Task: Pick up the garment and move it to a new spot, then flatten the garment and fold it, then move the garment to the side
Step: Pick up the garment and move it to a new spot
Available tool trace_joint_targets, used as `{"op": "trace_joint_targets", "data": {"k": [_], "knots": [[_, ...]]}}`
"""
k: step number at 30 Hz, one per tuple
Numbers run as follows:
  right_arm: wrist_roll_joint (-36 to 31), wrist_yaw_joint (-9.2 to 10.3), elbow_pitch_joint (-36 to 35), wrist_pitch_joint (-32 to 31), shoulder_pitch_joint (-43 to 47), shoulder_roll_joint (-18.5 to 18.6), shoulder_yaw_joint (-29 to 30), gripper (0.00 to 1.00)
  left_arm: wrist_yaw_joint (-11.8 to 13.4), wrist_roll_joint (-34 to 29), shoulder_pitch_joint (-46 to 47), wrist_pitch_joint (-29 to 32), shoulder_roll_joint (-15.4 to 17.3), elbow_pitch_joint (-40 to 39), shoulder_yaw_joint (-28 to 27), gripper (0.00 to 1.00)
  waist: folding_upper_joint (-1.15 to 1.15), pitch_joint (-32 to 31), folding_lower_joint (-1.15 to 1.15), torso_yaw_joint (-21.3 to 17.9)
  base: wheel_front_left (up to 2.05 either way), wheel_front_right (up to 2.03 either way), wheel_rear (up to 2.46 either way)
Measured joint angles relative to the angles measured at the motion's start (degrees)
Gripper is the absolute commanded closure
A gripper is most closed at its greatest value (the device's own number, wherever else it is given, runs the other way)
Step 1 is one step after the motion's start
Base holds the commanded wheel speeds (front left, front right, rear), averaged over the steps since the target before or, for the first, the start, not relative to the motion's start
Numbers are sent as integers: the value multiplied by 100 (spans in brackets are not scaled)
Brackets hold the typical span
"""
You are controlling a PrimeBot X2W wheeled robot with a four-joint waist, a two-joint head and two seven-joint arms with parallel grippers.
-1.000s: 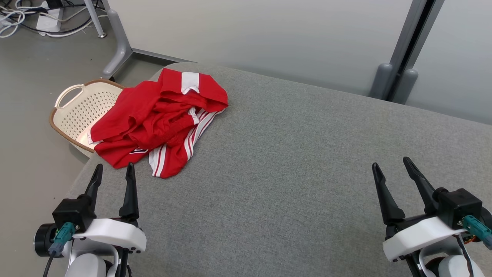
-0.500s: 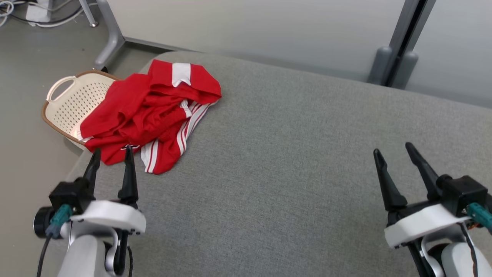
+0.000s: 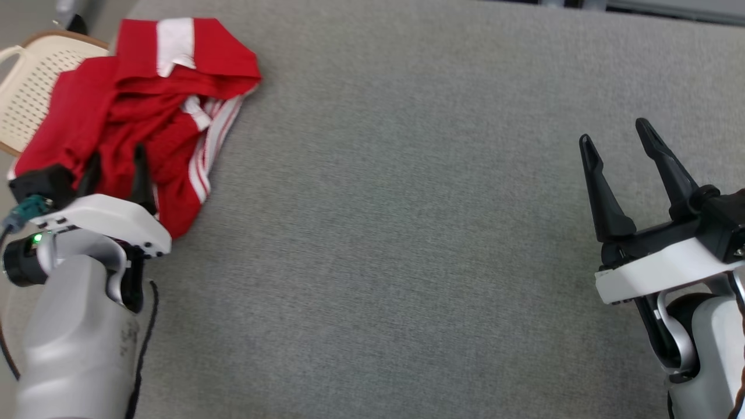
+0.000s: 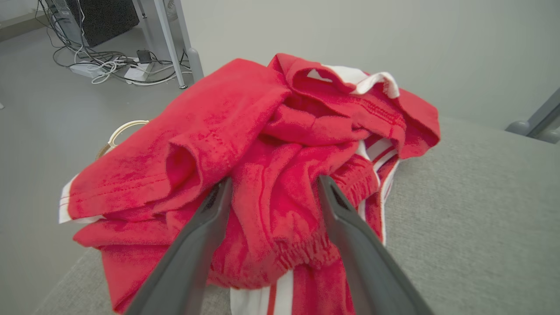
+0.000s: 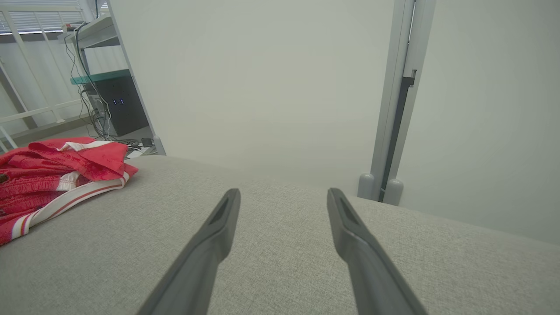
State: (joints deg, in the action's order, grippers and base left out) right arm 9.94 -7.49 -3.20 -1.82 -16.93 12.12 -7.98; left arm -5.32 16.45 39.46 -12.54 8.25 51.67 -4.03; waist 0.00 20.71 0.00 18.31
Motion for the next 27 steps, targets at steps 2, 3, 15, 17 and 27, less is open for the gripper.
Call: {"op": "trace_joint_targets", "data": {"k": [2, 3, 15, 17, 27], "knots": [[0, 0, 3, -1, -70, 21, -12, 0, 0, 100, 254, 35, 109, 442, -88, 0, 0, 187, 0, -108, 0, 0, 0], [1, 0, 7, 1, -101, 29, -11, 0, -15, 142, 367, 43, 164, 633, -119, 0, 0, 267, 0, -161, 0, 0, 0], [3, 0, 126, 107, -210, 26, 112, 0, -37, 259, 883, -236, 532, 868, -341, 100, 0, 452, 0, -394, 0, 0, 0], [10, 0, 158, 142, -198, -12, 136, 0, -14, 158, 738, -245, 536, 296, -407, 100, 0, 353, 0, -386, 0, 0, 0], [73, 0, 365, 343, 138, -175, 232, 0, 68, -334, -672, -245, 193, -1937, -497, 100, 0, -259, 0, -449, 0, 0, 0]]}}
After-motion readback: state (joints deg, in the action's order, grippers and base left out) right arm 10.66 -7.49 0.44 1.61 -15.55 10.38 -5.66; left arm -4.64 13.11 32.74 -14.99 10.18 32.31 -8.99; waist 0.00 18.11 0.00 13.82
